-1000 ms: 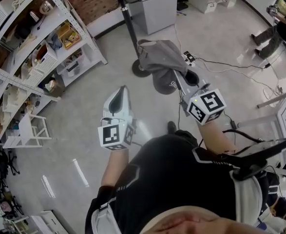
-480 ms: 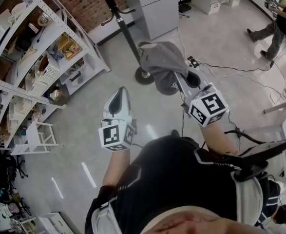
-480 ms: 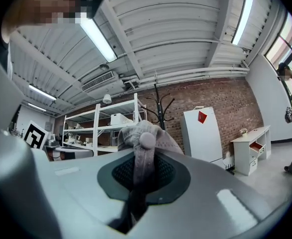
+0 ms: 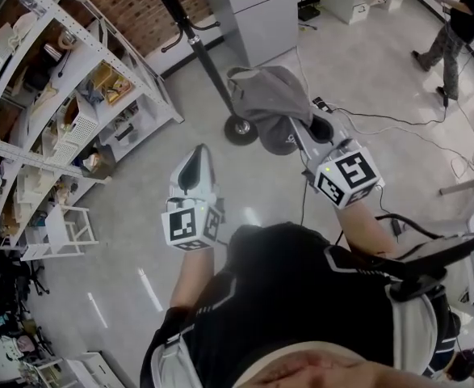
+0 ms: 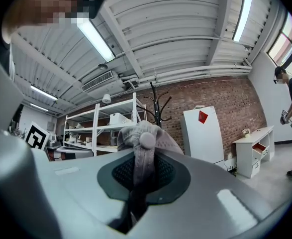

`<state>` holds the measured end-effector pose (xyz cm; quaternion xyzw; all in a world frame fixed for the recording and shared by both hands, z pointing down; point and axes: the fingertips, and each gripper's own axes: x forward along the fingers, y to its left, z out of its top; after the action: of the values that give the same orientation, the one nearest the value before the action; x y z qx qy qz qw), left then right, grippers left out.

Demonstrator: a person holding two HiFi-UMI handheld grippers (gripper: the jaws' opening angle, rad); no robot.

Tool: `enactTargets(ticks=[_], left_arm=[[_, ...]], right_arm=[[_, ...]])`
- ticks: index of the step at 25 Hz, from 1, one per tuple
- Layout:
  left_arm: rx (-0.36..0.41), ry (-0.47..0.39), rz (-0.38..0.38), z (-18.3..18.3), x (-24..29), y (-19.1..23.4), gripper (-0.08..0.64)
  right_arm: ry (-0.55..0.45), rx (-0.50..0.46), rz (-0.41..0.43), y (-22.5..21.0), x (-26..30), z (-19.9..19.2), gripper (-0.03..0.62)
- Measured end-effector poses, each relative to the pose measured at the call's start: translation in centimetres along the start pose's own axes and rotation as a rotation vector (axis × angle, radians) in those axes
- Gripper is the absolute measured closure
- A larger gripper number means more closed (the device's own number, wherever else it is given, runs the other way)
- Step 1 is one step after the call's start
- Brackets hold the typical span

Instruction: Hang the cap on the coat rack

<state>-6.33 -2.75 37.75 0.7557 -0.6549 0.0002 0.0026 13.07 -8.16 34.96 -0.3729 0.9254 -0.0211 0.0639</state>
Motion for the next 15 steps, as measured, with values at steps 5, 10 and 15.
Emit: enactTargets(ticks=[5,10,15], left_arm=[[-0.032,0.031,-0.035,-0.6,3.4,1.3,0.559],[-0.037,0.018,-0.095,-1.8,6.4,2.3,0.559],[-0.031,-0.002,-0.139,-1.6,10.3,5.6,0.559]], right_arm=[[0.02,-0.008,0.005,-0.8,3.5,0.2,0.572],[0.021,-0.002,-0.03,-2.0,6.2,-1.0,0.572],[-0.004,-0.015,-0.064,-2.4,10.5,-1.0,0.572]])
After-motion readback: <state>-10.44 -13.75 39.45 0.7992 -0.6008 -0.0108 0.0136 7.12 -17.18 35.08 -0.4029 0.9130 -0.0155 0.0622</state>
